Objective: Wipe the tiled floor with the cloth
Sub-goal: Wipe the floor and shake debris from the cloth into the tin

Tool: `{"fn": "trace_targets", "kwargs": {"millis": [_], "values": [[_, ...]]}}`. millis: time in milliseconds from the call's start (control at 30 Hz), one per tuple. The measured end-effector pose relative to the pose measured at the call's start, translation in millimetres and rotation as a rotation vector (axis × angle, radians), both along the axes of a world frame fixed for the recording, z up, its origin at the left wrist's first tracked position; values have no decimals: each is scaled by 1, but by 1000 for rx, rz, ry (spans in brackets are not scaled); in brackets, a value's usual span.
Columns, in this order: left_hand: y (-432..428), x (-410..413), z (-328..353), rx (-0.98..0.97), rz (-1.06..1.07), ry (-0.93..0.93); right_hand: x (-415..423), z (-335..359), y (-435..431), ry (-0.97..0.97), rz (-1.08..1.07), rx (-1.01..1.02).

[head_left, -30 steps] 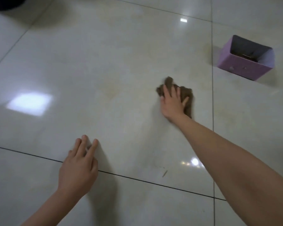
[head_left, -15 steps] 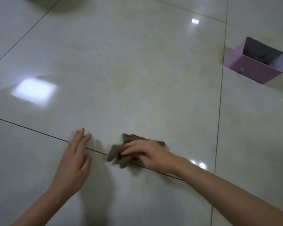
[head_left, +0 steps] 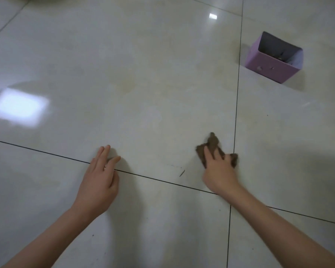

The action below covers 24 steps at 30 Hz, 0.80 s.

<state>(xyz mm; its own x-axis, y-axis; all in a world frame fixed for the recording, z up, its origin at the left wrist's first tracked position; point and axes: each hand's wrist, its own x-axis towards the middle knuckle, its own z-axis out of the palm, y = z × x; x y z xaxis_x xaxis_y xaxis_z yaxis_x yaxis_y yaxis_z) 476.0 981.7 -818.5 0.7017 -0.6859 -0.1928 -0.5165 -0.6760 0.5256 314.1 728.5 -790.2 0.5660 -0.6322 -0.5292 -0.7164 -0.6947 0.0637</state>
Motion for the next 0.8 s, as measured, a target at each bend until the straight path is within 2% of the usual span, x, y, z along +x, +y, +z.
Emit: {"fn": "trace_targets", "kwargs": {"millis": [133, 233, 533, 800], "values": [[-2, -3, 4, -23, -18, 4, 21, 5, 44, -34, 49, 251], [0, 0, 9, -41, -25, -7, 22, 16, 37, -3, 67, 406], [9, 14, 8, -38, 35, 5, 46, 15, 64, -66, 315, 192], [10, 21, 14, -56, 56, 37, 71, 14, 126, -118, 387, 233]]}}
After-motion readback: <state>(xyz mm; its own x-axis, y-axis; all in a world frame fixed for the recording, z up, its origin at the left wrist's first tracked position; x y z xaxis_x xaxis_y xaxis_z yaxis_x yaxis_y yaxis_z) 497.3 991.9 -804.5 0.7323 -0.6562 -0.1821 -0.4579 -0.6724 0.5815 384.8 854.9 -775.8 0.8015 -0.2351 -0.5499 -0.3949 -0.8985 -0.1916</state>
